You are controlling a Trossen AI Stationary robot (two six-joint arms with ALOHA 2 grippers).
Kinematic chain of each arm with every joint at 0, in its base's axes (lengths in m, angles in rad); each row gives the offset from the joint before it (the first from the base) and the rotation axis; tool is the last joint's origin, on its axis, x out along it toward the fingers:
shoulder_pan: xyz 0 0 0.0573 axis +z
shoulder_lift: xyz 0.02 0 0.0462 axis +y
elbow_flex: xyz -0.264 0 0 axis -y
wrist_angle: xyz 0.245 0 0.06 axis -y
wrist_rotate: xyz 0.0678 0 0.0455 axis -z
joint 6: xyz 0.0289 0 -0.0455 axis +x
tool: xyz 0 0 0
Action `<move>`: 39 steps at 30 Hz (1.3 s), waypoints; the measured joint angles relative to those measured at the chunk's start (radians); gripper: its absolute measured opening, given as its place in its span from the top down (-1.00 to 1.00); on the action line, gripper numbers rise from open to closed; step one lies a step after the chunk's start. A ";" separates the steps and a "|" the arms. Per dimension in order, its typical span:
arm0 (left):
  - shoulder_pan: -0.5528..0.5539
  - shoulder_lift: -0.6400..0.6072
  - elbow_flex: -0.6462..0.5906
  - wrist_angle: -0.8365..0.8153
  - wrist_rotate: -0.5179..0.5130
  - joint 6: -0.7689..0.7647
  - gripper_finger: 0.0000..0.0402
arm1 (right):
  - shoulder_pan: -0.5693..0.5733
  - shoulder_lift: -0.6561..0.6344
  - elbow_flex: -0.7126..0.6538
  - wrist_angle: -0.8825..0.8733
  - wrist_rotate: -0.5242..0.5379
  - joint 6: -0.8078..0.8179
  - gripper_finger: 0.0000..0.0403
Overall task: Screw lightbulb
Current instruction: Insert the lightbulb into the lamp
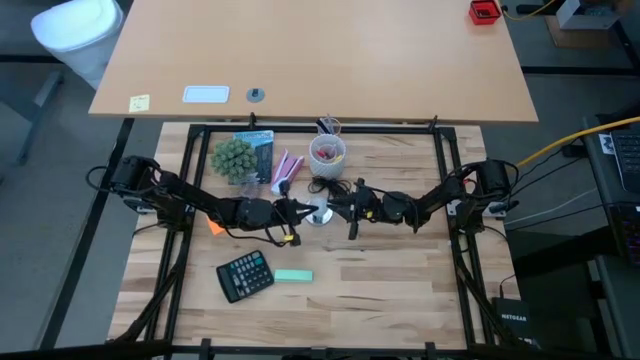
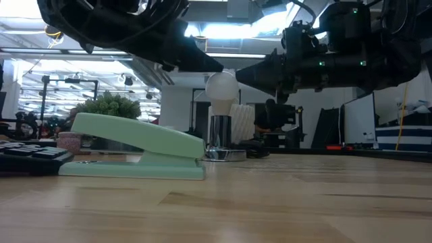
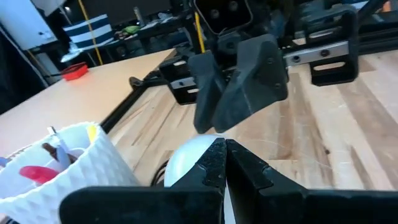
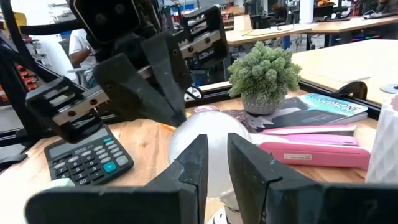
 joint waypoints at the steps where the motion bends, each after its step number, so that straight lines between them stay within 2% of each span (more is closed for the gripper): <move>1: 0.000 0.000 0.000 0.001 -0.006 0.007 0.99 | 0.000 0.000 0.000 0.000 0.000 0.000 0.68; 12: 0.048 0.000 0.000 0.013 -0.016 0.015 0.99 | -0.001 0.000 0.000 0.005 0.058 0.001 0.68; 30: 0.081 0.000 0.001 0.034 -0.016 0.012 0.99 | -0.001 0.000 0.000 0.007 0.244 0.001 0.68; 39: 0.093 -0.001 0.002 0.034 -0.016 -0.010 0.99 | -0.003 0.000 0.000 -0.019 0.253 0.002 0.68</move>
